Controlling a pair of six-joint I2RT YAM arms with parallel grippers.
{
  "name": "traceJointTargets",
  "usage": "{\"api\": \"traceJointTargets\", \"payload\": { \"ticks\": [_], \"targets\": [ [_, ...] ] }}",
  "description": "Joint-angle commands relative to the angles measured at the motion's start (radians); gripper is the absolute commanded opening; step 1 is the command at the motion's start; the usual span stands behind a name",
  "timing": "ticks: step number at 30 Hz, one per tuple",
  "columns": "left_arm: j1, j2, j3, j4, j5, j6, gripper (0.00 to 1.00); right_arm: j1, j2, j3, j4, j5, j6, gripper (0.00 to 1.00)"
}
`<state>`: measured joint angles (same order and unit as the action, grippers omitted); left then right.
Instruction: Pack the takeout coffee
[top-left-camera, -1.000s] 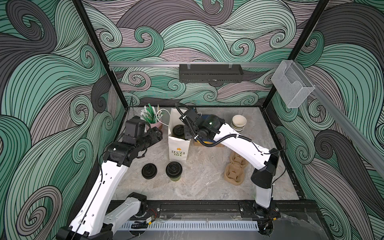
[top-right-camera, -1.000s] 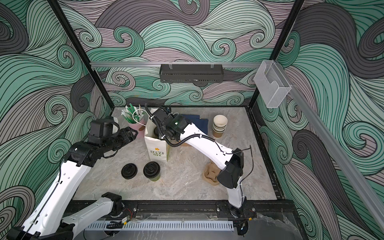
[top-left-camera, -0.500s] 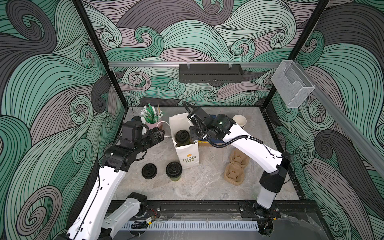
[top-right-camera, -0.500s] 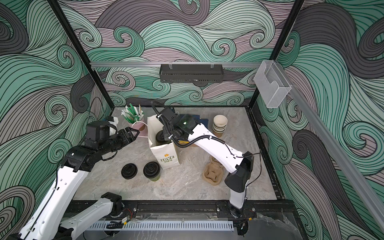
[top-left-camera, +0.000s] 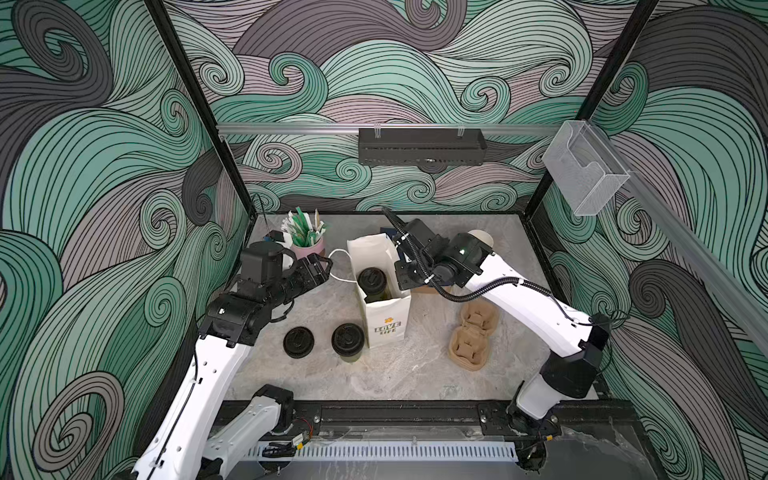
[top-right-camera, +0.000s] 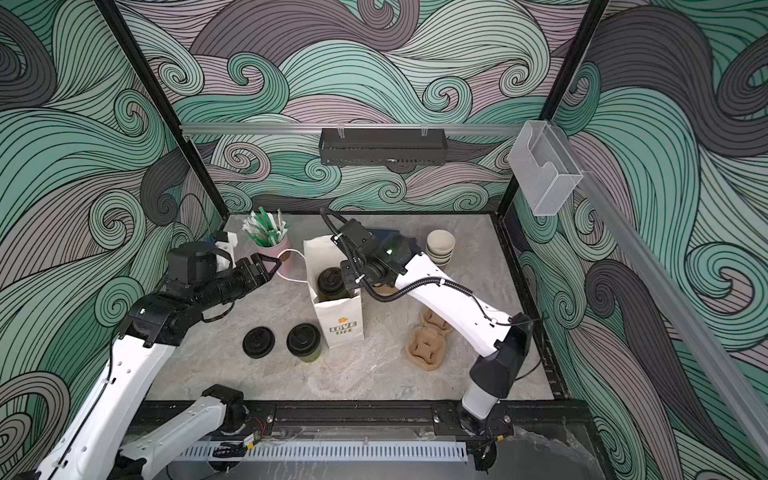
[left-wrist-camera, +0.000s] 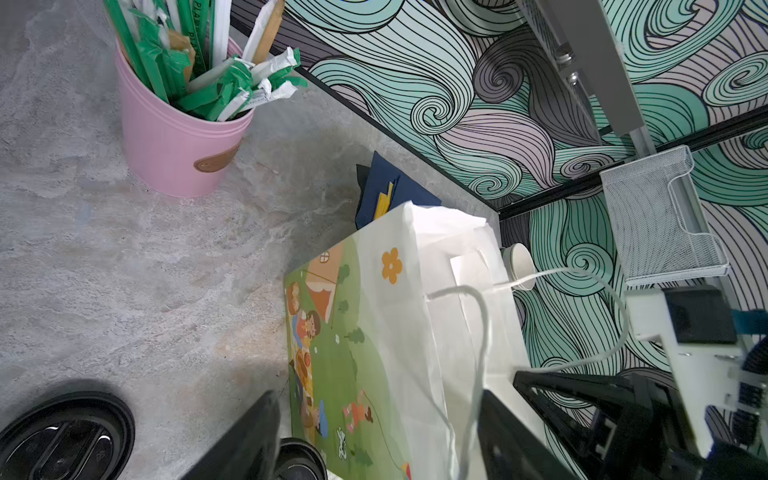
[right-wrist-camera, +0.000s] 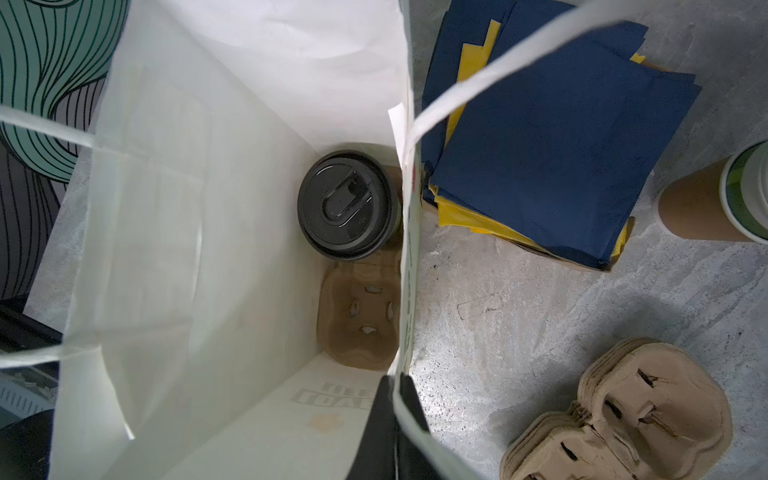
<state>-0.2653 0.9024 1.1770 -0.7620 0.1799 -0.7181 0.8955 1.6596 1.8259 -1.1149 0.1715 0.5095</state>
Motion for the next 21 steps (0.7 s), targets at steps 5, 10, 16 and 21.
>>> {"api": "traceJointTargets", "payload": {
  "ticks": [5,10,16,21],
  "targets": [
    [-0.007,-0.024,0.025,-0.023,0.007,0.015,0.76,-0.024,-0.066,-0.052,-0.022,-0.002,-0.020,0.07],
    [-0.007,-0.038,0.056,-0.160,-0.064,0.003,0.76,-0.026,-0.065,-0.068,-0.020,-0.017,-0.019,0.16],
    [-0.009,-0.043,0.060,-0.351,-0.114,-0.037,0.74,-0.027,-0.083,-0.041,-0.020,0.002,-0.020,0.39],
    [-0.038,-0.028,0.013,-0.453,-0.096,-0.085,0.72,-0.029,-0.141,-0.020,-0.022,0.032,-0.045,0.56]
  ]
}}
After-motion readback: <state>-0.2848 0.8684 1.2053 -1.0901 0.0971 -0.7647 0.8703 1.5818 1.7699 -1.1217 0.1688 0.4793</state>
